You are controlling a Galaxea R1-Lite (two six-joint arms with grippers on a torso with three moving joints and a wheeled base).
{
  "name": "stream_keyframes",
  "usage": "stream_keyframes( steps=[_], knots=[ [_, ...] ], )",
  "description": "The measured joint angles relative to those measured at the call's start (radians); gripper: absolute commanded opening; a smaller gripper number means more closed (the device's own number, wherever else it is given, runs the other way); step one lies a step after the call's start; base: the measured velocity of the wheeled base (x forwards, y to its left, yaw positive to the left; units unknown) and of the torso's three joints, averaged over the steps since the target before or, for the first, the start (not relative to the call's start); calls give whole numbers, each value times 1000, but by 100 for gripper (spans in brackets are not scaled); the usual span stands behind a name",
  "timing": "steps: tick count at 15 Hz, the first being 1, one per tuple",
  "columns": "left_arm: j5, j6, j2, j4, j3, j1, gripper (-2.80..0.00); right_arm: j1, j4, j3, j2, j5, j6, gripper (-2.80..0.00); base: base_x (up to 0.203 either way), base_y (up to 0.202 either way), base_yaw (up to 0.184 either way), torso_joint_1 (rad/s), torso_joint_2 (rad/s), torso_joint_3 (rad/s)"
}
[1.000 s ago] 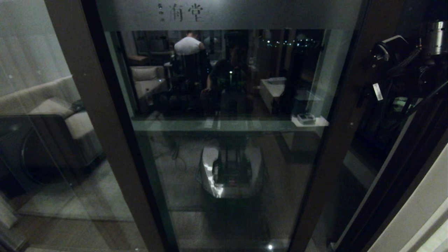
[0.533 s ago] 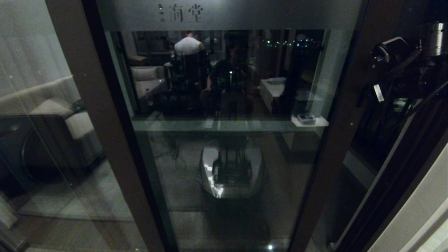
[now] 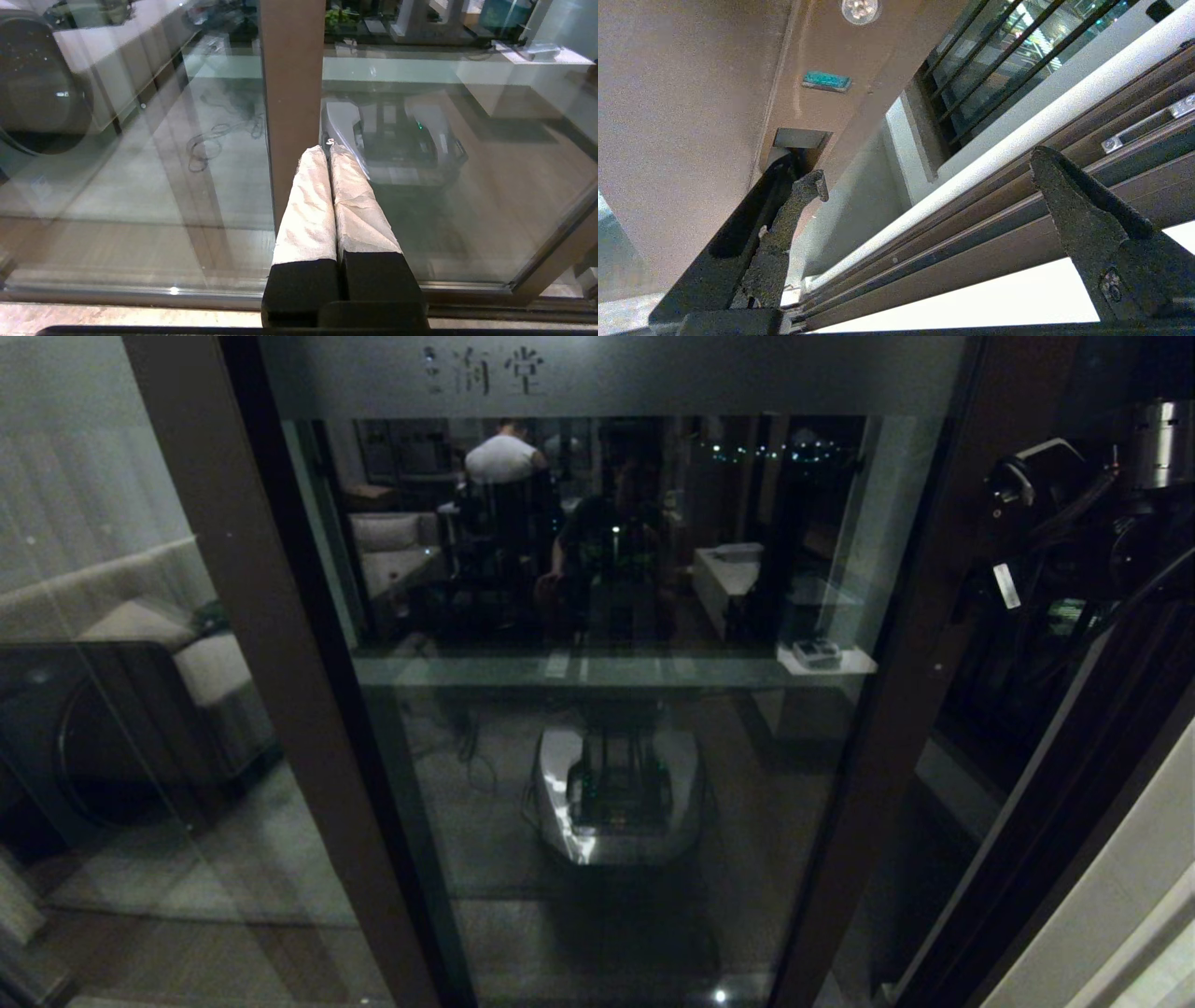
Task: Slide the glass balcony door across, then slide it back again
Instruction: Close the slid door
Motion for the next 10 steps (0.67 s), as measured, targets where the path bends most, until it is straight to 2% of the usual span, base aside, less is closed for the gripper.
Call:
stream_keyframes(
  steps=[10],
  knots=[
    [0, 0, 0, 0, 0, 0, -280, -36, 0, 0, 6, 1, -10, 0, 0, 0, 0, 0, 0, 0]
  ],
)
